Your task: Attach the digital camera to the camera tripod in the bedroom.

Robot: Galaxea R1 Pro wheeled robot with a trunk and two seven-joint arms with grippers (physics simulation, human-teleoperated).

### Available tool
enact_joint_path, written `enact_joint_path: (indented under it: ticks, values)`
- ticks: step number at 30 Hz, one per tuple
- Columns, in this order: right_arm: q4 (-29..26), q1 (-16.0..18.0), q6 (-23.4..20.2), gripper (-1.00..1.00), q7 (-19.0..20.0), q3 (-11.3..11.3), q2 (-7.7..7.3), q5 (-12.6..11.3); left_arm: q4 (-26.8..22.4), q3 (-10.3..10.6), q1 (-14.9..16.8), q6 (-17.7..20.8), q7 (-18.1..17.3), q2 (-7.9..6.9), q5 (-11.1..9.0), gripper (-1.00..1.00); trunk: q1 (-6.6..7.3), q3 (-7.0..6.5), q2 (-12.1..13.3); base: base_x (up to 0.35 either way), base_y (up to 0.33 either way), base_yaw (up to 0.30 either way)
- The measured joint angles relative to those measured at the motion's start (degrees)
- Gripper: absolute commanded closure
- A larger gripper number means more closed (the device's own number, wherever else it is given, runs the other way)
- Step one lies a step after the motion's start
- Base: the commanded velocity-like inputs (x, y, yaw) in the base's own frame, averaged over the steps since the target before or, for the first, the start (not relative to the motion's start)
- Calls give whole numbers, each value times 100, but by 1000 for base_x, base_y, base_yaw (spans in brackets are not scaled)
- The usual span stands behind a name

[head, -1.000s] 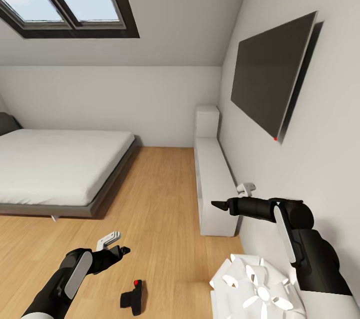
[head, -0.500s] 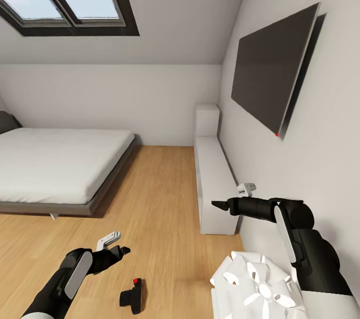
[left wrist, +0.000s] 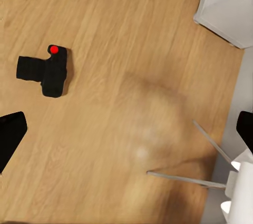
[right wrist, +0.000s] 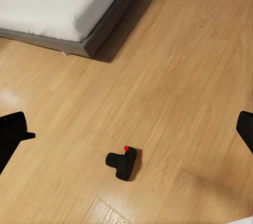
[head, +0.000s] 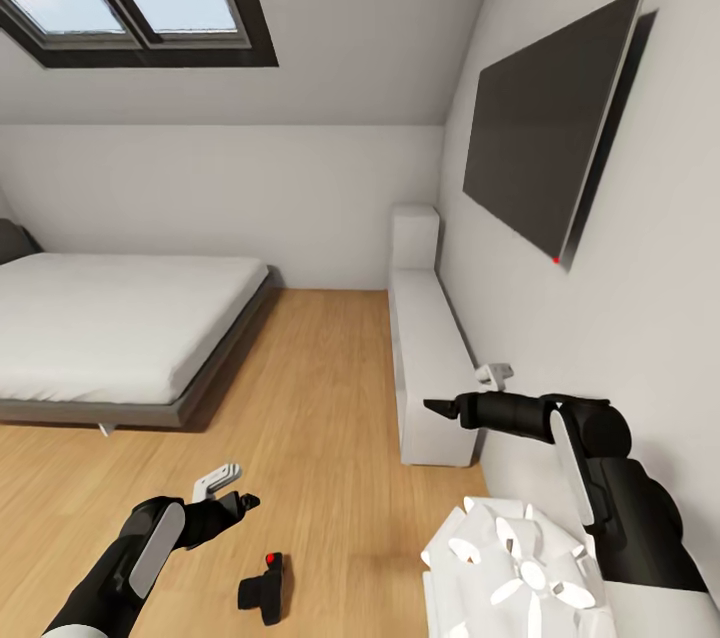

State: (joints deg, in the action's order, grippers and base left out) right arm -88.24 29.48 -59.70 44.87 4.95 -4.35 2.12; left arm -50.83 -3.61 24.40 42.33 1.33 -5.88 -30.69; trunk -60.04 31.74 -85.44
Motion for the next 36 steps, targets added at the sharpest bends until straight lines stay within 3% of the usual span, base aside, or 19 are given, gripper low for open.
enact_joint_path:
  ticks: [12, 18, 36]
  values:
    - [-106, 0, 1, -100, 118, -15, -4, -5, 0, 41, 0, 4, 458, 28, 47, -100, -264, 215, -481, 0, 0, 0]
    - [-111, 0, 3, -100, 338, -69, -5, -5, 1, 46, 0, 5, 522, 19, 35, -100, -395, 323, -722, 0, 0, 0]
    - [-111, 0, 3, -100, 411, -27, -5, -4, 2, 31, 0, -4, 529, 17, 22, -100, -791, 646, -1444, 0, 0, 0]
